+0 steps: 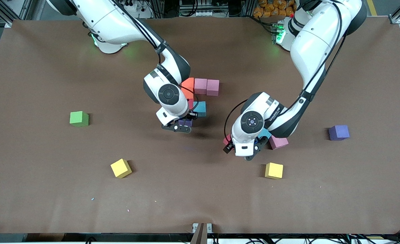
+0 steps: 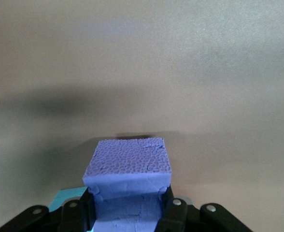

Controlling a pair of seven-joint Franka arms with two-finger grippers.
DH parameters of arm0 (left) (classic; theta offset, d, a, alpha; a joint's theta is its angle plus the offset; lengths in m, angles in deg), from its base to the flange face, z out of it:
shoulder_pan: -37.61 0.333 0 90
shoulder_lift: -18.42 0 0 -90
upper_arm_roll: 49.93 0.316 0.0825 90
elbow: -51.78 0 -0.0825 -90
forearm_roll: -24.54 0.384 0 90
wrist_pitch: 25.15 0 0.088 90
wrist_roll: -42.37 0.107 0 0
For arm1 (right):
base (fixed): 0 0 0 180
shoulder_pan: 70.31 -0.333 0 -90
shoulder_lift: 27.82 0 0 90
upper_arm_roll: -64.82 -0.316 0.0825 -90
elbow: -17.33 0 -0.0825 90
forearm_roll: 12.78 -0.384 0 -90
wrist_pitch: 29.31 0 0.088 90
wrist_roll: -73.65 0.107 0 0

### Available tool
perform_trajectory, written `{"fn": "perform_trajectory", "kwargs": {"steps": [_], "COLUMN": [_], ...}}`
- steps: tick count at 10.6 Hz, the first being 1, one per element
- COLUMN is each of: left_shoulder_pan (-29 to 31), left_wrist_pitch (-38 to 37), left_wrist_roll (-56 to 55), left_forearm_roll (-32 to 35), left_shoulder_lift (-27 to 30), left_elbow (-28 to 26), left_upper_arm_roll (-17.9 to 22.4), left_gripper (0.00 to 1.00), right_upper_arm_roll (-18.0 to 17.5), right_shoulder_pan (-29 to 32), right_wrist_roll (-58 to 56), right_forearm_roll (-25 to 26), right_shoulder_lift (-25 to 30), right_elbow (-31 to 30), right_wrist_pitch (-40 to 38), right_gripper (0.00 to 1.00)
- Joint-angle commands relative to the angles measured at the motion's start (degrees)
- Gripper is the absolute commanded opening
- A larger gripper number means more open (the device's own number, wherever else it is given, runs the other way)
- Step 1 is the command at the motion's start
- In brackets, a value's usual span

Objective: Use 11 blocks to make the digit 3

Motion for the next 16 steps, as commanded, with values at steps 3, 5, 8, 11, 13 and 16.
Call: {"fn": "perform_trajectory", "kwargs": {"steps": [3, 5, 8, 11, 13, 16], "left_shoulder_pan": [-0.6, -0.6, -0.5, -0.5, -0.6, -0.6], "left_wrist_pitch": [-0.8, -0.7, -0.6, 0.2, 0.3, 0.8], "left_wrist_roll": [1.4, 1.4, 1.5, 1.4, 1.5, 1.6], "left_forearm_roll": [-1.2, -1.2, -1.2, -1.2, -1.2, -1.2], "left_shoulder_lift": [-2.1, -2.4, -3.0, -3.4, -3.4, -3.5], "left_elbow": [1.6, 1.5, 1.6, 1.6, 1.6, 1.6], "left_upper_arm_roll": [0.2, 0.2, 0.2, 0.2, 0.1, 0.1], "left_gripper": [1.0, 1.0, 1.0, 1.0, 1.0, 1.0], "right_upper_arm_roll": [-0.4, -0.5, -0.5, -0.5, -0.5, -0.5], "right_shoulder_pan": [-0.2, -0.3, -0.5, -0.5, -0.5, -0.5], "right_wrist_roll": [0.8, 0.7, -0.2, -2.2, -2.4, -2.6], "right_forearm_roll": [1.9, 2.0, 2.0, 2.0, 1.9, 1.9], "right_shoulder_lift": [-1.7, -1.8, -2.3, -2.3, -2.3, -2.3], "right_elbow": [1.1, 1.1, 1.2, 1.2, 1.3, 1.3], "right_wrist_pitch": [0.2, 0.2, 0.8, 0.8, 0.8, 0.8], "right_gripper": [0.0, 0.0, 0.0, 0.0, 0.0, 0.0]}}
